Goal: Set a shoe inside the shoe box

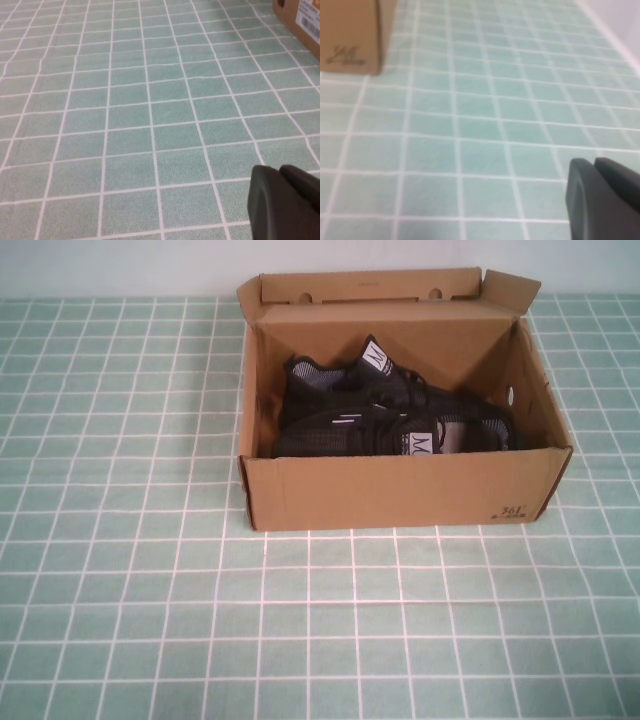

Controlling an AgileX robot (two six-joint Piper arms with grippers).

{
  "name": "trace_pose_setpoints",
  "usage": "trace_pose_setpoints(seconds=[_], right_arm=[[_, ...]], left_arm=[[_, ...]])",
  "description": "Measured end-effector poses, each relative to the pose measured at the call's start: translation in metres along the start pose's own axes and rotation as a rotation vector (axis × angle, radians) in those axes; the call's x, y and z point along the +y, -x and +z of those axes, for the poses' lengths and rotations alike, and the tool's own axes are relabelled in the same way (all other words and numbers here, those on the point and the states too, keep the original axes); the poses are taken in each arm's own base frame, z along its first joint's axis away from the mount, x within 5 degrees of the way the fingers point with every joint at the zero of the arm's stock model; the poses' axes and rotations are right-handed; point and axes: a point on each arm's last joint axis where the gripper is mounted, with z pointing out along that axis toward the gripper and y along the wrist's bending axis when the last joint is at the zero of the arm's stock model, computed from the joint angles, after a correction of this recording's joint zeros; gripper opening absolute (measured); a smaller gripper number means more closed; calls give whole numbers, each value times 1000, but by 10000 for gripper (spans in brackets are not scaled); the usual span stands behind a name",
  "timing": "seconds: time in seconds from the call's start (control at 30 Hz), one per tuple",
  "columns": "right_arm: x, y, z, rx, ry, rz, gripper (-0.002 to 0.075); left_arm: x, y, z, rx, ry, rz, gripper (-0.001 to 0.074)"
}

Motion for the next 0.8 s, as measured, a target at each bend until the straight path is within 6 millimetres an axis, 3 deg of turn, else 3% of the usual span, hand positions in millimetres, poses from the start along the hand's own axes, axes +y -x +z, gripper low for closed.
trace_pose_setpoints(seconds=[0.8], right_arm=[[6, 0, -1, 5, 106, 146, -8]], left_arm=[[0, 0, 0, 0, 0, -1, -4]])
